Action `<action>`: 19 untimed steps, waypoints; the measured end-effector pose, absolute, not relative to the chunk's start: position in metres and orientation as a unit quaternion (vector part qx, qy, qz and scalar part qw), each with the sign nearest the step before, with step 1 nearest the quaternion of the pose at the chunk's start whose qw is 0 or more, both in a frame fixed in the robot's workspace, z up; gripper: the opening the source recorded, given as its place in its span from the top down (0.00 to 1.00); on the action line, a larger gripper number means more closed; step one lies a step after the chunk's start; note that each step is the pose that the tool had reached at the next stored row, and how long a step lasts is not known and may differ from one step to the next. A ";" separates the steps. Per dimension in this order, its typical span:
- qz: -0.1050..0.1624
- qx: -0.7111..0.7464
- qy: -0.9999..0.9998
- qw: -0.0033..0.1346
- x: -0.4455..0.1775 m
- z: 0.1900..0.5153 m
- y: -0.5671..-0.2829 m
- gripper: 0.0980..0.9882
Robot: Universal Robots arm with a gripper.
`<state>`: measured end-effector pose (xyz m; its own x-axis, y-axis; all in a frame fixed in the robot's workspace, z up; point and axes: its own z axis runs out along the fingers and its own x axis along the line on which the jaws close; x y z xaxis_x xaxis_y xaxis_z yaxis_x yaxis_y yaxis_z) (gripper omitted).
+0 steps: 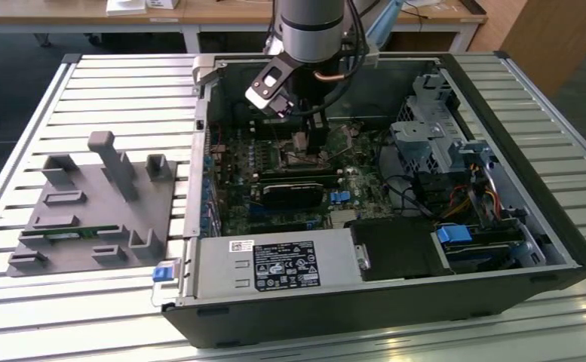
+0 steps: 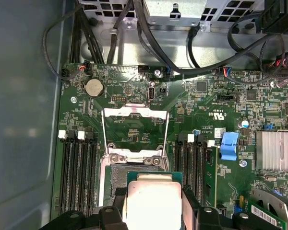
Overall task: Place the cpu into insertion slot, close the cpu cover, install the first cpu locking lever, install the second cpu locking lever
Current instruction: 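Place the cpu into insertion slot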
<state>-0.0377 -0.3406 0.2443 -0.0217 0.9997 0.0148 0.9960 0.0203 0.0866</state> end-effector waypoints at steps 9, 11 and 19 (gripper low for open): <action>0.036 0.699 0.714 0.025 -0.038 0.242 -0.340 0.51; 0.036 0.699 0.714 0.025 -0.038 0.241 -0.339 0.51; 0.036 0.699 0.714 0.025 -0.038 0.236 -0.337 0.51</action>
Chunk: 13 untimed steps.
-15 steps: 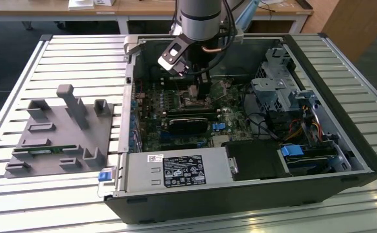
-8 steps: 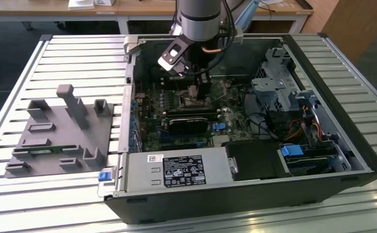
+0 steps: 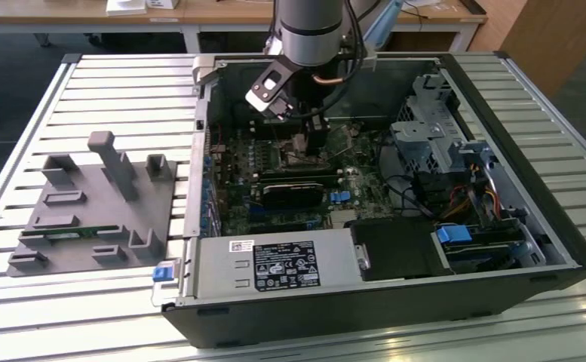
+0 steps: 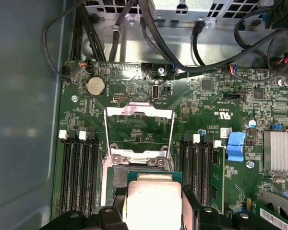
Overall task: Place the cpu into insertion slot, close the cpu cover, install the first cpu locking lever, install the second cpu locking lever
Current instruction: 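Place the cpu into insertion slot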
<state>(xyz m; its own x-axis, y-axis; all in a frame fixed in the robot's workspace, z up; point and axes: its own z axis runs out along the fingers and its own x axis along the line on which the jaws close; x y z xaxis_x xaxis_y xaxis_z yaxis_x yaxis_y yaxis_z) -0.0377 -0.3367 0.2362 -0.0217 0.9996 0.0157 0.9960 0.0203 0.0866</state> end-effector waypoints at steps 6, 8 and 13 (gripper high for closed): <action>0.037 0.699 0.714 0.024 -0.038 0.233 -0.336 0.51; 0.037 0.699 0.714 0.024 -0.038 0.233 -0.336 0.51; 0.037 0.699 0.714 0.024 -0.039 0.231 -0.335 0.51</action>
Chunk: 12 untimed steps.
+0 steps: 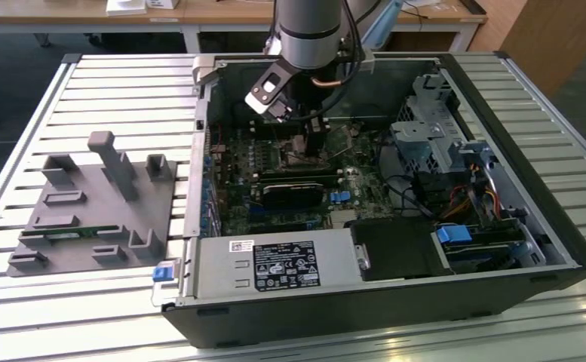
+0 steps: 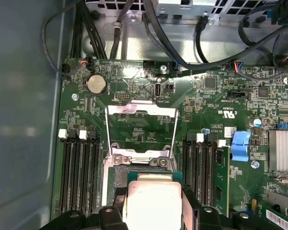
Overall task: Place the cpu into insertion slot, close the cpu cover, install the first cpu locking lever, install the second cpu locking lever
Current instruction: 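Place the cpu into insertion slot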
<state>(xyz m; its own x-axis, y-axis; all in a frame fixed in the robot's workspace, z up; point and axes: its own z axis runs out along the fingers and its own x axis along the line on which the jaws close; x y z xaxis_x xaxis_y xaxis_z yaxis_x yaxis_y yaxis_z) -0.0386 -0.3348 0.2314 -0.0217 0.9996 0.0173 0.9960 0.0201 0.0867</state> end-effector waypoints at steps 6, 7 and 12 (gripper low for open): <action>0.037 0.699 0.714 0.024 -0.039 0.230 -0.333 0.51; 0.037 0.699 0.714 0.024 -0.039 0.229 -0.333 0.51; 0.037 0.699 0.714 0.024 -0.039 0.227 -0.333 0.51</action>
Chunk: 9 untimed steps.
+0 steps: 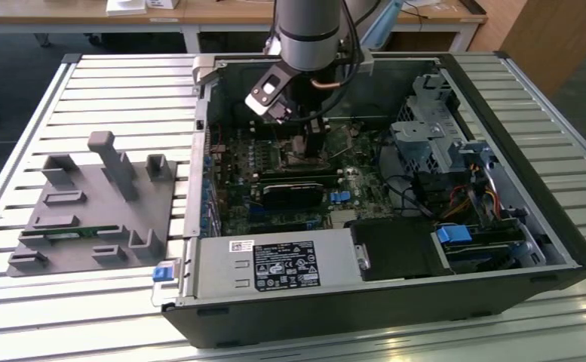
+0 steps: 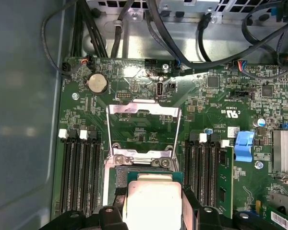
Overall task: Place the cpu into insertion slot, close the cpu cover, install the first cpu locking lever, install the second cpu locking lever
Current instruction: 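Place the cpu into insertion slot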
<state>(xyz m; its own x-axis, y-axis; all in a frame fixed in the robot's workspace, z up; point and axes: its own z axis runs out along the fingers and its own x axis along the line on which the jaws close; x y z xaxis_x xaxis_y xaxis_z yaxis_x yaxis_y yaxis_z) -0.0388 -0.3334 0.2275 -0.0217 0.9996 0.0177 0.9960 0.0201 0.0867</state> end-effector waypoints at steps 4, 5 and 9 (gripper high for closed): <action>0.037 0.699 0.714 0.024 -0.039 0.226 -0.333 0.51; 0.037 0.699 0.714 0.024 -0.039 0.225 -0.333 0.51; 0.037 0.699 0.714 0.024 -0.039 0.224 -0.333 0.51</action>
